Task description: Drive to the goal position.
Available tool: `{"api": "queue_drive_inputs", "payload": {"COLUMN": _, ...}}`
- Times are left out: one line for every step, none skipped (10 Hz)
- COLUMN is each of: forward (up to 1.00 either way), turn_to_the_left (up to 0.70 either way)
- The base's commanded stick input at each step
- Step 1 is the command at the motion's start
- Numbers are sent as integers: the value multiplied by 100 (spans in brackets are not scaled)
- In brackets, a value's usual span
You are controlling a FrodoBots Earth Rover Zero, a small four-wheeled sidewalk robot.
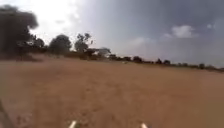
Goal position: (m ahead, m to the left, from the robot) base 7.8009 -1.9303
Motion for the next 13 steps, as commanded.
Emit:
{"api": "queue_drive_inputs", "payload": {"forward": 100, "turn_to_the_left": 0}}
{"api": "queue_drive_inputs", "payload": {"forward": 100, "turn_to_the_left": 0}}
{"api": "queue_drive_inputs", "payload": {"forward": 100, "turn_to_the_left": 0}}
{"api": "queue_drive_inputs", "payload": {"forward": 100, "turn_to_the_left": 0}}
{"api": "queue_drive_inputs", "payload": {"forward": 100, "turn_to_the_left": 0}}
{"api": "queue_drive_inputs", "payload": {"forward": 100, "turn_to_the_left": 0}}
{"api": "queue_drive_inputs", "payload": {"forward": 100, "turn_to_the_left": 0}}
{"api": "queue_drive_inputs", "payload": {"forward": 100, "turn_to_the_left": 0}}
{"api": "queue_drive_inputs", "payload": {"forward": 100, "turn_to_the_left": 0}}
{"api": "queue_drive_inputs", "payload": {"forward": 100, "turn_to_the_left": 0}}
{"api": "queue_drive_inputs", "payload": {"forward": 100, "turn_to_the_left": 0}}
{"api": "queue_drive_inputs", "payload": {"forward": 100, "turn_to_the_left": 0}}
{"api": "queue_drive_inputs", "payload": {"forward": 100, "turn_to_the_left": 0}}
